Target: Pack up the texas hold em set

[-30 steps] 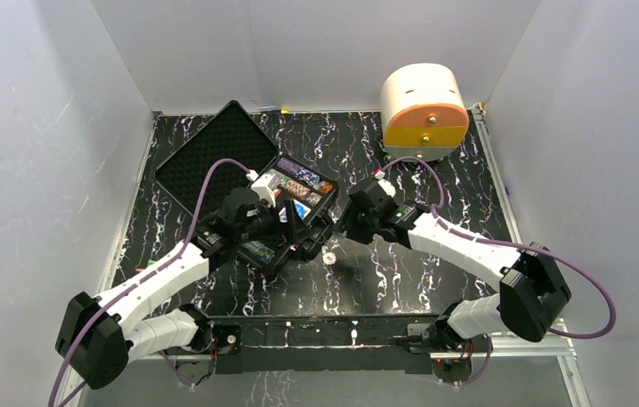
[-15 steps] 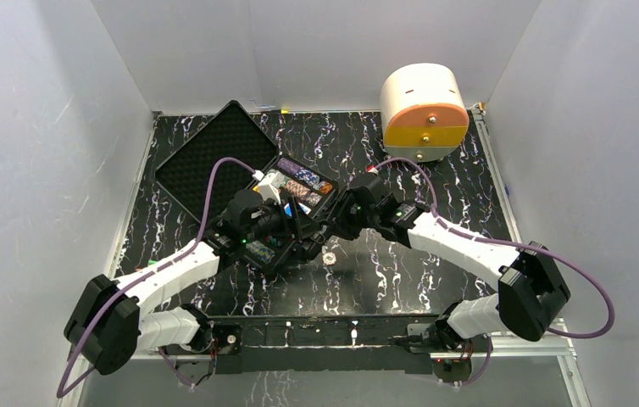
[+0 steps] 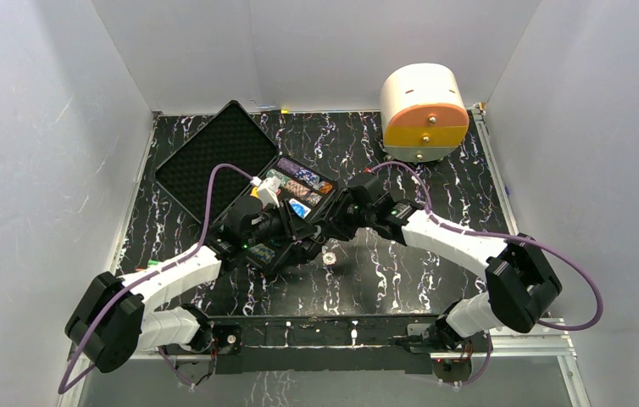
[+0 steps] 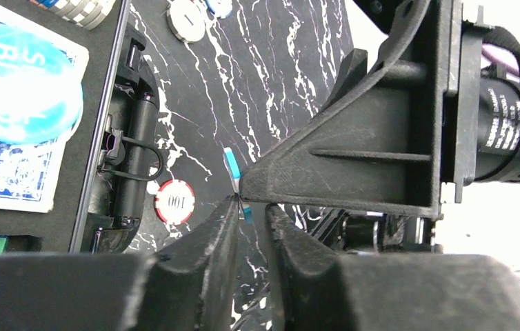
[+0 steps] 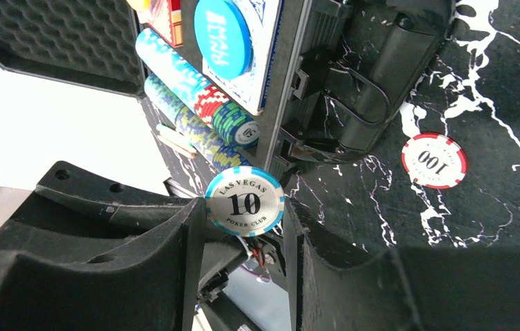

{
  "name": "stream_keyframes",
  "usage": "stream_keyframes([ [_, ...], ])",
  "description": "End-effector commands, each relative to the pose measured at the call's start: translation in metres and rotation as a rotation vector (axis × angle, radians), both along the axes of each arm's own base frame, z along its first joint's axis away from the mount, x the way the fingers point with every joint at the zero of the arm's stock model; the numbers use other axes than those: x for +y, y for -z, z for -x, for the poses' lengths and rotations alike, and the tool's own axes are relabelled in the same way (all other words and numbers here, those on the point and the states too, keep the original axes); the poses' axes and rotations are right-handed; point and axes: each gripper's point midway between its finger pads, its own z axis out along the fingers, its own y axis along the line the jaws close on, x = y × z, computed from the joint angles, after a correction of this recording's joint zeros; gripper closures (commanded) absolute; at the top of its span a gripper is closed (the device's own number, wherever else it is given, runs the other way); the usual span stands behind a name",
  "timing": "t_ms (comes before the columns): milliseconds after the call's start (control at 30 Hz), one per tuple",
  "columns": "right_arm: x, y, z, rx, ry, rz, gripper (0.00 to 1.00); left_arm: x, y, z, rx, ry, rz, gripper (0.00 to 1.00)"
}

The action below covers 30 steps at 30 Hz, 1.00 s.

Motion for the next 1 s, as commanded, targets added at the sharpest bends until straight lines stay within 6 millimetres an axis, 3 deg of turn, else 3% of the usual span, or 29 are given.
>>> stream_keyframes([
  [0, 0.014, -0.013, 0.008, 0.003, -0.059, -0.089, 0.5, 0.0, -0.008, -0.012, -0.06, -0.038, 0.015, 0.85],
  [200, 0.016, -0.014, 0.009, 0.003, -0.067, -0.098, 0.5, 0.001, -0.005, -0.016, -0.08, -0.036, -0.025, 1.0],
  [267, 0.015, -0.014, 0.008, -0.002, -0.067, -0.09, 0.48, 0.004, -0.005, -0.018, -0.09, -0.04, -0.052, 1.0],
  [400, 0.006, -0.018, -0.001, -0.076, -0.089, -0.011, 0.21, 0.011, -0.005, -0.02, -0.126, -0.018, -0.153, 1.0],
  [500, -0.002, -0.032, -0.013, -0.17, -0.082, 0.035, 0.08, 0.019, -0.004, -0.018, -0.156, 0.036, -0.269, 1.0],
  [633, -0.019, -0.046, -0.026, -0.246, -0.039, 0.043, 0.07, 0.042, -0.001, -0.019, -0.213, 0.122, -0.505, 1.0],
  [733, -0.032, -0.044, -0.029, -0.264, -0.008, 0.066, 0.08, 0.067, -0.001, -0.026, -0.234, 0.137, -0.698, 1.0],
  [967, -0.049, -0.015, -0.018, -0.195, 0.009, 0.141, 0.1, 0.136, 0.004, -0.04, -0.191, 0.062, -1.11, 1.0],
])
